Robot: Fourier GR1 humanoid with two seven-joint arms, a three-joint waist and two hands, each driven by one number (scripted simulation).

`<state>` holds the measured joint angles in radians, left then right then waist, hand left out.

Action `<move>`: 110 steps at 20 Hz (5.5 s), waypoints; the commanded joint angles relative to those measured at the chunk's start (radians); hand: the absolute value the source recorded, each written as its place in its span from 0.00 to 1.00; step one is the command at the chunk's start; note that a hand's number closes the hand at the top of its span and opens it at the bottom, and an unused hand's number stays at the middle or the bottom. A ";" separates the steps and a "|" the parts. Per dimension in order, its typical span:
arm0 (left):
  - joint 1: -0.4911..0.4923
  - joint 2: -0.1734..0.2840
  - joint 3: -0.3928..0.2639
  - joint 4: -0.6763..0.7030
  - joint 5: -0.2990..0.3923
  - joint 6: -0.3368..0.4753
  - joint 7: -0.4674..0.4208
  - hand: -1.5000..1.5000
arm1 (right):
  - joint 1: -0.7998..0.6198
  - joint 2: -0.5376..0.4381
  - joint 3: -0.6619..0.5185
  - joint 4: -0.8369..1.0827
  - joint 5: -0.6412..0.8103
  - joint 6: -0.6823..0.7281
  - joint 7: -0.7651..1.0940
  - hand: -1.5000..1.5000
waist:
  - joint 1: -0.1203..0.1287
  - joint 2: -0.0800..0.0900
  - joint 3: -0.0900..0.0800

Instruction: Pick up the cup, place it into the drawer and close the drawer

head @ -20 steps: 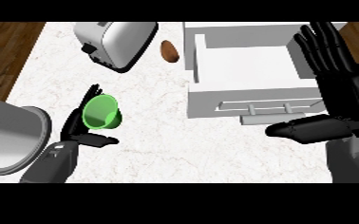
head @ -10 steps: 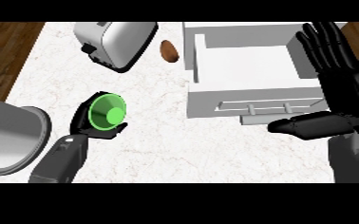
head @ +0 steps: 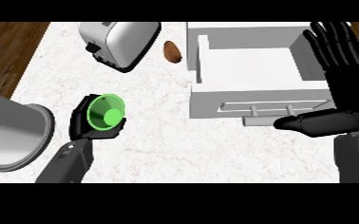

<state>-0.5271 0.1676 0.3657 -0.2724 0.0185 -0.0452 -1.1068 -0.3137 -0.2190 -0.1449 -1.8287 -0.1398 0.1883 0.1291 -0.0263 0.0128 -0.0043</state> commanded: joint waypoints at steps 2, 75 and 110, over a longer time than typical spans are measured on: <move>0.001 -0.005 0.037 -0.042 0.055 -0.149 -0.141 1.00 | 0.016 -0.009 -0.018 0.018 0.001 0.012 -0.039 0.00 | 0.012 -0.005 0.002; -0.738 -0.168 -0.625 -0.103 0.600 0.352 0.595 0.00 | -0.032 -0.172 0.327 0.068 0.041 0.440 0.095 0.00 | -0.075 0.009 0.005; -0.348 0.026 -0.600 -0.452 0.646 0.088 0.616 0.00 | -0.596 -0.173 0.170 1.347 0.571 -0.048 -0.505 1.00 | 0.203 0.026 0.010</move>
<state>-0.8980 0.1676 -0.2273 -0.6982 0.6674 0.0694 -0.4979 -0.7730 -0.3223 0.1077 -0.5663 0.4444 0.2005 -0.4107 0.1432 0.0249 0.0086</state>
